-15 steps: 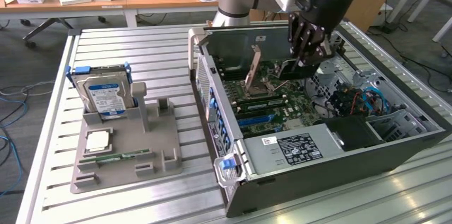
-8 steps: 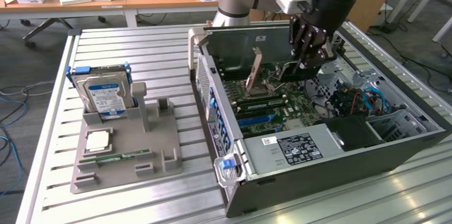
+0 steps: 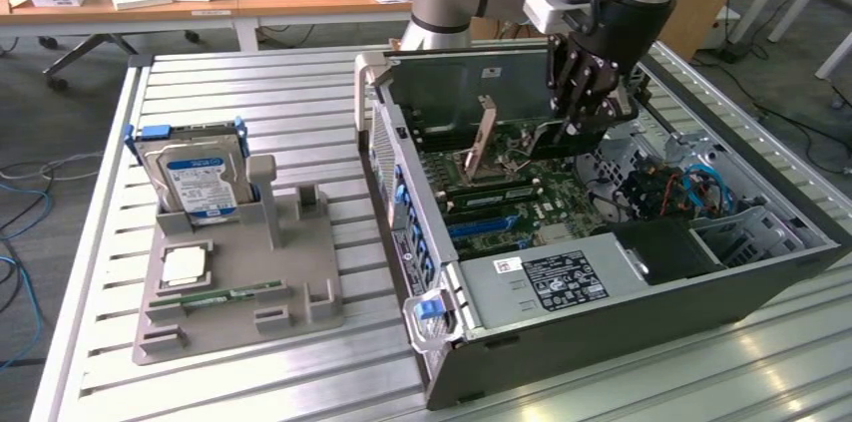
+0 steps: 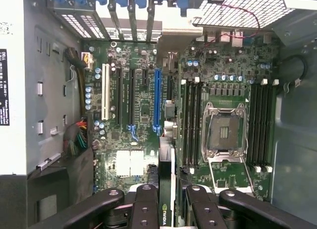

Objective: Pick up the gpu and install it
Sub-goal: 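Insert the gpu into the slot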

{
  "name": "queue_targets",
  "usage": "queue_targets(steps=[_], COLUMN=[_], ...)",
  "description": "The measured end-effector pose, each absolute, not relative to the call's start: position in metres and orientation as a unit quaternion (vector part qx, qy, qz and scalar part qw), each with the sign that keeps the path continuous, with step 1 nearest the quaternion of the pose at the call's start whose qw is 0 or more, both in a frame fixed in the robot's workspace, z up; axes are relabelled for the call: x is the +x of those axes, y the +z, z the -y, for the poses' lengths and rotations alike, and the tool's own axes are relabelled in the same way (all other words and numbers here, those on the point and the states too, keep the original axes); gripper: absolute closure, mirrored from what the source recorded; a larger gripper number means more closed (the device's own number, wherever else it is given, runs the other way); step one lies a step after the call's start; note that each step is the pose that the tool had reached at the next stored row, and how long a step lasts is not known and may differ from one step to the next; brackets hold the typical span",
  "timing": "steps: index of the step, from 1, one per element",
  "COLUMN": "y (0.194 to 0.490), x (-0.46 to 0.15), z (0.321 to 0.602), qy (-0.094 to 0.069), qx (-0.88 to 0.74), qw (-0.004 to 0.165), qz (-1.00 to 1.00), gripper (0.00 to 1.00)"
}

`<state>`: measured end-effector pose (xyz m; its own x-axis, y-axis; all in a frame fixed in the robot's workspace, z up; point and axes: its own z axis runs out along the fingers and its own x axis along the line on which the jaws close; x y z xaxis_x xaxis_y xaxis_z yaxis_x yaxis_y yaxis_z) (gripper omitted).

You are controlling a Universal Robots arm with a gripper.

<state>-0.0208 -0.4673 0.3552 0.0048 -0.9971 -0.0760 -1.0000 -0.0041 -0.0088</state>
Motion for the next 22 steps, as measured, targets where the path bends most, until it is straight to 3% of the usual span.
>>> queue_targets(steps=[22], y=[0.334], x=[-0.021], z=[0.467], qy=[0.022], qx=[-0.709], qw=[0.033], qz=[-0.704], gripper=[0.74])
